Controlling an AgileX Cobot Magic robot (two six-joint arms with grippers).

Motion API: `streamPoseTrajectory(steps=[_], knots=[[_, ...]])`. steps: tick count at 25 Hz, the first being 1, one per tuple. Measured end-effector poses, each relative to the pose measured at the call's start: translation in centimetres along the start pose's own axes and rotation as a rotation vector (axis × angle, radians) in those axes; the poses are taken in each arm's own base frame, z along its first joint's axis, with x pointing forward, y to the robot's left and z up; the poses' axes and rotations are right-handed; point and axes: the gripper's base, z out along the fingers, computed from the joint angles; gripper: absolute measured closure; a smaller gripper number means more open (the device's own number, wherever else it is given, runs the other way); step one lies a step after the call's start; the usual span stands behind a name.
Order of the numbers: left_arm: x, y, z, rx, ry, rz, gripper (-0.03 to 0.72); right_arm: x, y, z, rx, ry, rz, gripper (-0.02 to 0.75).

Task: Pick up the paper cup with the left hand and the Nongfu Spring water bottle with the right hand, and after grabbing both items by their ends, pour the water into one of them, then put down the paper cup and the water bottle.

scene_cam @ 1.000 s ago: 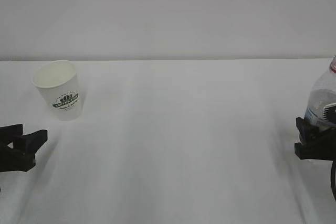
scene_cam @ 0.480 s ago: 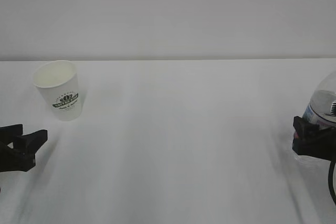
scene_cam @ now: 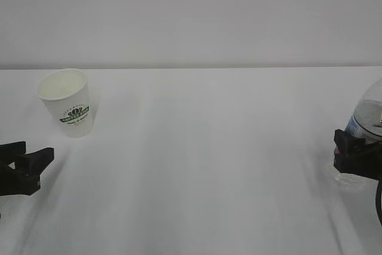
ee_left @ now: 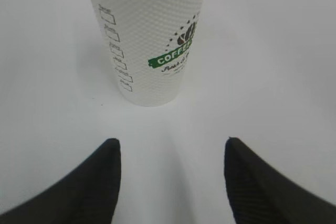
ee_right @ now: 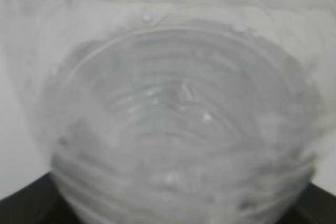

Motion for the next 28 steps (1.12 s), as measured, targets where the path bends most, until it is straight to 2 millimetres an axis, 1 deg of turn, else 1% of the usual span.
streamPoseTrajectory(steps=[10, 19, 28], knots=[[0.0, 0.1, 0.0, -0.009, -0.001, -0.005, 0.234, -0.6, 0.0, -0.2, -0.003, -0.024, 0.001, 0.204], [0.0, 0.2, 0.0, -0.023, -0.002, 0.011, 0.235, -3.4, -0.2, -1.5, 0.0, -0.152, -0.009, 0.204], [-0.1, 0.3, 0.0, -0.036, -0.004, 0.033, 0.235, -4.0, -0.2, -2.3, -0.006, -0.129, -0.01, 0.205]])
